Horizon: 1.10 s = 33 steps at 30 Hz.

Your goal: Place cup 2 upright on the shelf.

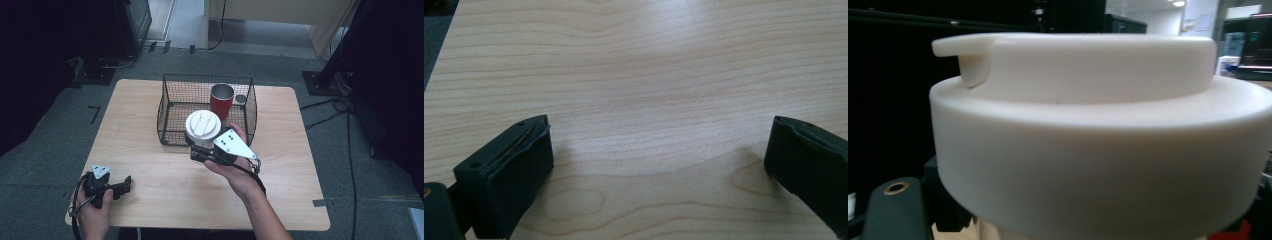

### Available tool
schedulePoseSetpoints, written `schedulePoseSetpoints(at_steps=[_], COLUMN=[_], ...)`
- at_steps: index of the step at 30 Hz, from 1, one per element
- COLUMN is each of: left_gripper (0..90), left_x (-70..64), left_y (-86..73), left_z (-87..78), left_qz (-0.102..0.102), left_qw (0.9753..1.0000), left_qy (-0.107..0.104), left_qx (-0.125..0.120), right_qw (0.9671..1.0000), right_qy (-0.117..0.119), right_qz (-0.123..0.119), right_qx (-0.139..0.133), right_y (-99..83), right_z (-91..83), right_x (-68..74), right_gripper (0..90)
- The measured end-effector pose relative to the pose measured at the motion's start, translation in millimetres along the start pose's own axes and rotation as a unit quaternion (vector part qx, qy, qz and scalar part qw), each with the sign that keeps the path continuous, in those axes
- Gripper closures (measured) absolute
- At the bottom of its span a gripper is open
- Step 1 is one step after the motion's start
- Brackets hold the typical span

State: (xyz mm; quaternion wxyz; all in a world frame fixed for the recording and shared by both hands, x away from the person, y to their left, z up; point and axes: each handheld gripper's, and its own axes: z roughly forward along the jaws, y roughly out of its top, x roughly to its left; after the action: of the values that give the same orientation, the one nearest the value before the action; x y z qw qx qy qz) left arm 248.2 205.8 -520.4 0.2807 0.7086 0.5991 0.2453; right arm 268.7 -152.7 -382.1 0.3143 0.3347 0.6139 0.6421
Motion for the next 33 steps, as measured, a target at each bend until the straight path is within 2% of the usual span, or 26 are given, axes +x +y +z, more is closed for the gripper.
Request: schedulePoseSetpoints(at_steps=[2,3,8,12,23,33], left_gripper=[0.0,0.0,0.0,0.0,0.0,0.0], left_x=[0.0,0.0,-0.1,0.0,-0.1,-0.1], left_y=[0.0,0.0,0.0,0.0,0.0,0.0], left_z=[0.0,0.0,0.0,0.0,-0.1,0.0], left_qz=[0.0,0.0,0.0,0.0,0.0,-0.001], left_qw=[1.0,1.0,1.0,1.0,1.0,1.0], left_qy=[0.0,0.0,0.0,0.0,0.0,0.0], left_qx=[0.0,0.0,0.0,0.0,0.0,0.0], right_qw=[1.0,0.9997,0.9985,0.9968,0.9932,0.9927], right_qy=[-0.009,-0.024,-0.054,-0.078,-0.111,-0.115], right_qz=[0.0,0.001,0.009,0.003,0.013,0.006], right_qx=[-0.002,-0.004,-0.007,-0.016,-0.033,-0.036], right_y=[1.3,3.9,8.9,15.3,33.6,45.6], right_z=[3.3,10.1,23.3,31.3,51.5,73.4], right_x=[0.3,0.3,-3.2,-8.6,-25.4,-27.8], right_gripper=[15.8,15.8,15.8,15.8,15.8,15.7])
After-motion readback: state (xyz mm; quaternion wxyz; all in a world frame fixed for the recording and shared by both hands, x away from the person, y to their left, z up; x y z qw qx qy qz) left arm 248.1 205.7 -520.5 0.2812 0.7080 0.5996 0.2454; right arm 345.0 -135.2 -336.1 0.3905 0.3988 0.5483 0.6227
